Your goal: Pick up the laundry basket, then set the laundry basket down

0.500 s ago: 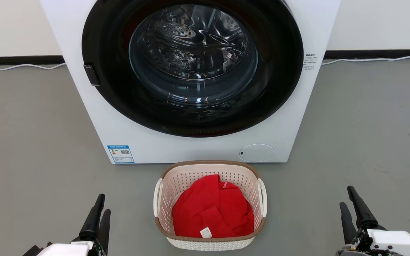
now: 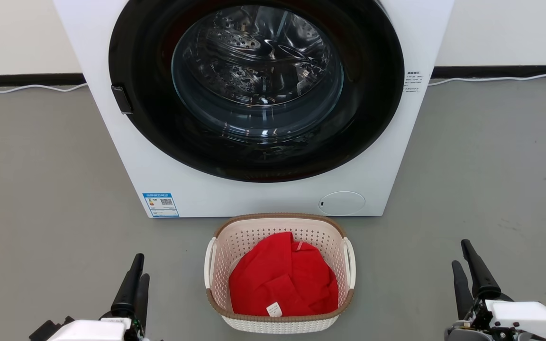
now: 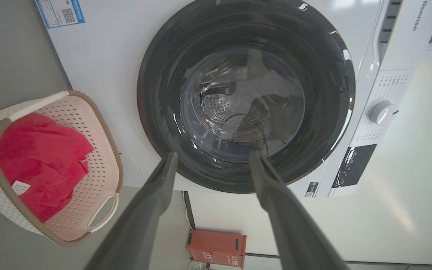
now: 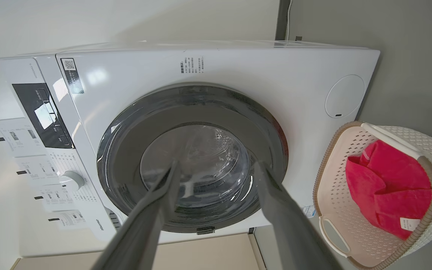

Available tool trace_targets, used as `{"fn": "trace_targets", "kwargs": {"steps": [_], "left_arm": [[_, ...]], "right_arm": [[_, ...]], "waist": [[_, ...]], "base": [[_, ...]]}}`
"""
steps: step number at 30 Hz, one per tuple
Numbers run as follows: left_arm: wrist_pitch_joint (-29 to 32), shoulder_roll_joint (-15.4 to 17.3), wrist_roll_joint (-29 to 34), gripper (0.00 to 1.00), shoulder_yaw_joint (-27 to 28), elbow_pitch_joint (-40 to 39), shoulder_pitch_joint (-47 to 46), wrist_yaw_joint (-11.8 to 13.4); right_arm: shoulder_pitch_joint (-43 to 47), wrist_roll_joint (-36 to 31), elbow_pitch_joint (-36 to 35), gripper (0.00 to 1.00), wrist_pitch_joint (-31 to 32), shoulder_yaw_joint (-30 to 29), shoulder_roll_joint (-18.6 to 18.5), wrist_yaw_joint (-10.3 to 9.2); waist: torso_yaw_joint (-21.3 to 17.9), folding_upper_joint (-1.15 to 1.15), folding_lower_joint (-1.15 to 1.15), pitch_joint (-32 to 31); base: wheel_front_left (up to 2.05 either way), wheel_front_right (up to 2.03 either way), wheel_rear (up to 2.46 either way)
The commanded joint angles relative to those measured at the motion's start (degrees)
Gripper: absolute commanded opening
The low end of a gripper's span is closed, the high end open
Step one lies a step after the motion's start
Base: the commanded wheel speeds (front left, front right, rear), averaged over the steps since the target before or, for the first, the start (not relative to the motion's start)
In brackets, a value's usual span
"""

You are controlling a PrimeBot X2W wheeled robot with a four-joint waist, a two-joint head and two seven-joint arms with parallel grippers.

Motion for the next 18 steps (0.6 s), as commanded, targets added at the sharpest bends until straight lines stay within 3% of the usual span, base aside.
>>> {"fn": "trace_targets", "kwargs": {"steps": [1, 18], "left_arm": [[-0.8, 0.7, 1.4, 1.0, -0.2, -1.9, -2.8, -0.1], [-3.5, 0.7, 11.2, 1.0, -1.1, -3.5, -3.5, -0.2]], "right_arm": [[-2.3, -1.2, -2.4, 1.0, -0.8, 0.6, -1.1, 0.12], [-2.8, -9.6, -6.0, 1.0, -3.6, 2.7, -2.0, 0.18]], "waist": [[0.0, 0.0, -0.02, 0.0], [-0.1, 0.0, -0.02, 0.2]], "base": [[0.0, 0.0, 0.0], [0.0, 0.0, 0.0]]}}
